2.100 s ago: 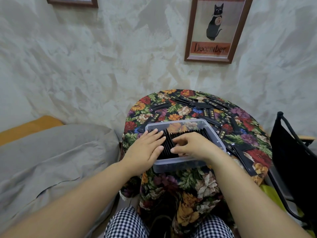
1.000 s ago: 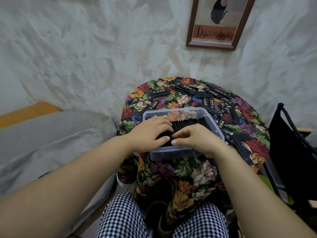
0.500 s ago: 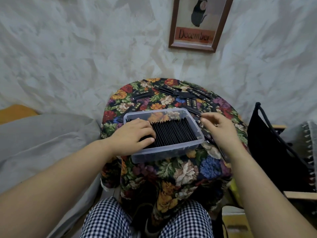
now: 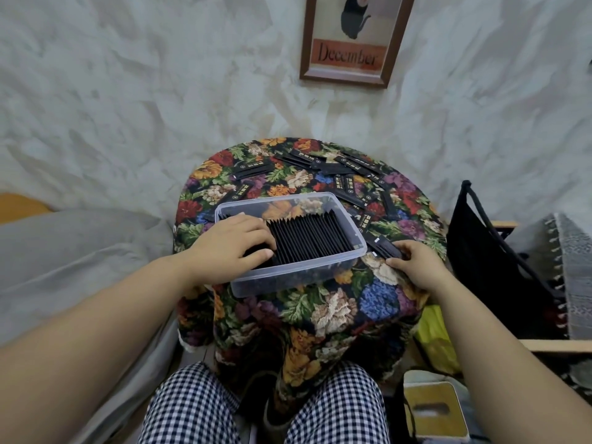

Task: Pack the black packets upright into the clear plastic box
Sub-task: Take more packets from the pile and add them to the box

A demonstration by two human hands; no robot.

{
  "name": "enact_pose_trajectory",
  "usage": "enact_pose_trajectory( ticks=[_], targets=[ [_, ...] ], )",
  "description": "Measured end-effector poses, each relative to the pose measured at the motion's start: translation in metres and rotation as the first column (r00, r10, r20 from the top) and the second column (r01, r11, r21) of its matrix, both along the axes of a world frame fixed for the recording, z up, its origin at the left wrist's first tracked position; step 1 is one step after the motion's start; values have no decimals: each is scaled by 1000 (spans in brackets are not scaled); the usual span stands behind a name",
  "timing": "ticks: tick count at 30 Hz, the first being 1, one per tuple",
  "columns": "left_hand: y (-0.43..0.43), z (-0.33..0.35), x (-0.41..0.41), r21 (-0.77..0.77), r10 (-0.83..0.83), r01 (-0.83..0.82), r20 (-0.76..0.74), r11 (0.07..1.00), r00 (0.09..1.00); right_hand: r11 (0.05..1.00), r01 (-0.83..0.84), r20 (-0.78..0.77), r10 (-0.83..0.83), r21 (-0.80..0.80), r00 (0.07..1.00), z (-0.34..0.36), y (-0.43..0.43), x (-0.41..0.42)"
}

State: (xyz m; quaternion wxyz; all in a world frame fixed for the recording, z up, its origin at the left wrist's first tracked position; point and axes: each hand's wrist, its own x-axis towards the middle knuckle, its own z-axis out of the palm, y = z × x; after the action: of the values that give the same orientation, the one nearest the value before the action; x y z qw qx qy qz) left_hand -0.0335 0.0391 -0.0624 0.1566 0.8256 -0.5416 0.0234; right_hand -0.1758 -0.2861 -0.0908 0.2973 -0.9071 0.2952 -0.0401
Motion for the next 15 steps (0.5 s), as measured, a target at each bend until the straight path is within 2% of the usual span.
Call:
enact_pose_trajectory(
  ticks=[4, 8, 10, 15],
  targets=[
    [0, -1, 1, 9, 4, -4, 11, 1000, 1000, 991, -103, -129, 91, -89, 987, 8, -8, 7],
    [0, -3, 2, -7, -8, 8, 4, 1000, 1000, 985, -87, -107, 71, -150, 992, 20, -25, 10],
    [1, -4, 2, -18, -5, 5, 0, 1000, 1000, 977, -119, -149, 93, -174, 984, 26, -38, 12],
    [0, -5, 3, -35, -5, 5, 4, 999, 1000, 970, -225, -258, 197, -86, 946, 32, -45, 17]
  ],
)
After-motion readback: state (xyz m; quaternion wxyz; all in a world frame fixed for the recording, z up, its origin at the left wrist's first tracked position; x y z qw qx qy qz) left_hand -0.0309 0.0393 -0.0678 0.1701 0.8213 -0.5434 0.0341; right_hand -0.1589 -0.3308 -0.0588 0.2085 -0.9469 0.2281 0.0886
